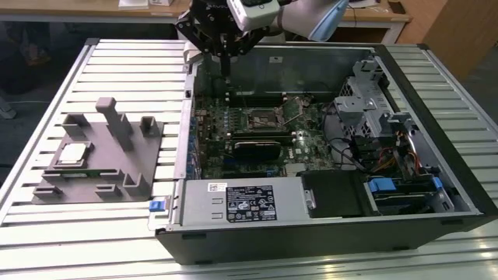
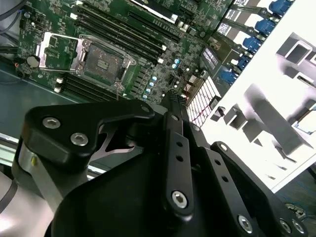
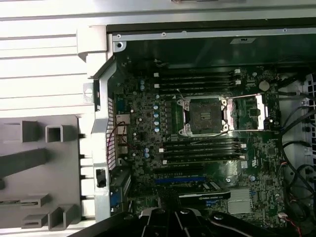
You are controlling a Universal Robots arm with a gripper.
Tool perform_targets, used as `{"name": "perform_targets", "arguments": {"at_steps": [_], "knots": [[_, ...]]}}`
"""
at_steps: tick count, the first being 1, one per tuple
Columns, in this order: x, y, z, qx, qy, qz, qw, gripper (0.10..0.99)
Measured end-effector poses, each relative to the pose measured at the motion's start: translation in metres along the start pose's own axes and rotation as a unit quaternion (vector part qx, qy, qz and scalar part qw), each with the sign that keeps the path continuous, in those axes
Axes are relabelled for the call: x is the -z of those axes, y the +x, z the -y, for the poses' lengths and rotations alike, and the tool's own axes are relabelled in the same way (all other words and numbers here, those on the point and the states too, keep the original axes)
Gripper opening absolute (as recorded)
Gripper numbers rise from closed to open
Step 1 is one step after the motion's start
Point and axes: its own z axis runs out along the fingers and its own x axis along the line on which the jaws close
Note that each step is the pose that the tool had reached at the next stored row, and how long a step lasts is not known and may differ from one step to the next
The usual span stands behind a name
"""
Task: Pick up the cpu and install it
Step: 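Reach for the cpu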
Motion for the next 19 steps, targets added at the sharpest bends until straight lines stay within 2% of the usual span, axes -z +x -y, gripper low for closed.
{"name": "perform_targets", "arguments": {"at_steps": [19], "knots": [[0.0,0.012,0.0009,0.0,0.0,0.0,1.0,0.106]]}}
